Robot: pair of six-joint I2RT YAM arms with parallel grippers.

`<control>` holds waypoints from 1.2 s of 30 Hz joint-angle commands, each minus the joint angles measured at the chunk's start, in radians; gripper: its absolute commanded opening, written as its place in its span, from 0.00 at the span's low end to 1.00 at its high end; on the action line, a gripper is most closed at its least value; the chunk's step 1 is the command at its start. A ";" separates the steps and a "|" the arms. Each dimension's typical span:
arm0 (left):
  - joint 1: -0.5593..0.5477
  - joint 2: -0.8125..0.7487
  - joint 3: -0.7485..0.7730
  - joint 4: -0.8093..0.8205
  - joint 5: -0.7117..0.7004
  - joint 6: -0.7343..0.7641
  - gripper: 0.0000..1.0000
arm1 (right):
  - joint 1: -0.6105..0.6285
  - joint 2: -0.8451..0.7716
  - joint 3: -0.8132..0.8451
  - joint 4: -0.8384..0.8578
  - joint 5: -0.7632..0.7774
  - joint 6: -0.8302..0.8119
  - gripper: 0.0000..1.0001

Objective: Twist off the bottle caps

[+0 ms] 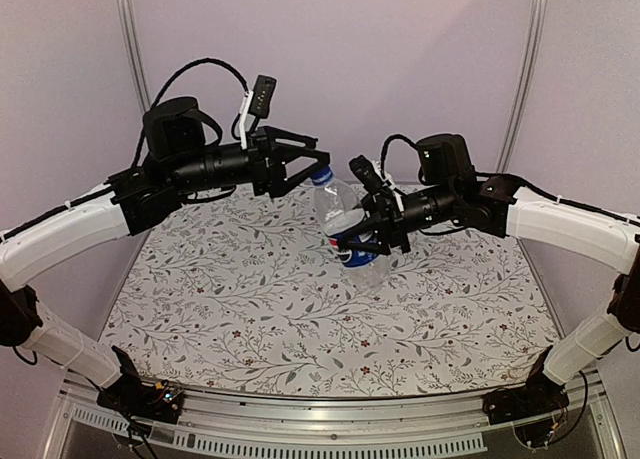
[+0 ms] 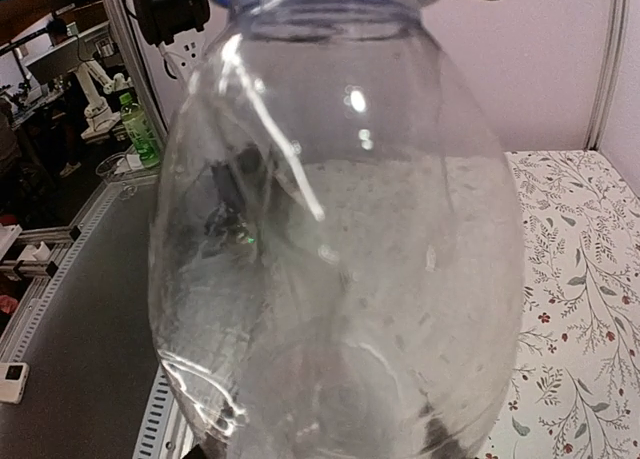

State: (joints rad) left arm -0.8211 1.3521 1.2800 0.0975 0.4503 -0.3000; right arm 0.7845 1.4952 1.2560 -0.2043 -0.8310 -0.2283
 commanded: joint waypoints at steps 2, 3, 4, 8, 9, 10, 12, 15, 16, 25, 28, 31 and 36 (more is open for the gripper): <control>0.040 -0.010 -0.053 0.164 0.382 0.016 0.85 | 0.002 -0.003 0.000 -0.008 -0.171 -0.030 0.40; 0.040 -0.009 -0.064 0.193 0.415 0.012 0.84 | 0.002 -0.002 0.001 -0.009 -0.187 -0.032 0.40; 0.040 -0.006 -0.070 0.215 0.446 0.010 0.83 | 0.001 -0.001 0.003 -0.010 -0.204 -0.035 0.40; 0.040 0.015 -0.056 0.242 0.518 0.013 0.81 | 0.001 0.005 0.004 -0.016 -0.264 -0.046 0.40; 0.040 0.023 -0.048 0.242 0.531 0.016 0.80 | 0.002 0.006 0.004 -0.016 -0.272 -0.047 0.40; 0.040 0.032 -0.040 0.243 0.541 0.019 0.80 | 0.001 0.006 0.005 -0.016 -0.279 -0.048 0.40; 0.040 0.050 -0.021 0.242 0.557 0.018 0.77 | 0.001 0.008 0.005 -0.014 -0.288 -0.049 0.40; 0.040 0.076 0.002 0.242 0.575 0.015 0.74 | 0.002 0.008 0.005 -0.014 -0.297 -0.049 0.40; 0.040 0.082 0.008 0.241 0.578 0.013 0.72 | 0.002 0.008 0.005 -0.014 -0.299 -0.049 0.40; 0.040 0.109 0.028 0.251 0.591 0.004 0.62 | 0.002 0.016 0.000 -0.015 -0.300 -0.051 0.40; 0.040 0.110 0.029 0.249 0.591 0.002 0.58 | 0.002 0.017 0.000 -0.014 -0.299 -0.051 0.40; 0.042 0.110 0.031 0.248 0.588 0.003 0.53 | 0.002 0.017 -0.001 -0.014 -0.297 -0.051 0.40; 0.043 0.110 0.031 0.247 0.590 0.004 0.47 | 0.001 0.018 -0.001 -0.016 -0.293 -0.049 0.40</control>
State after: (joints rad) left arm -0.7887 1.4563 1.2873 0.3264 1.0313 -0.2989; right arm 0.7845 1.4960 1.2560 -0.2180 -1.1110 -0.2710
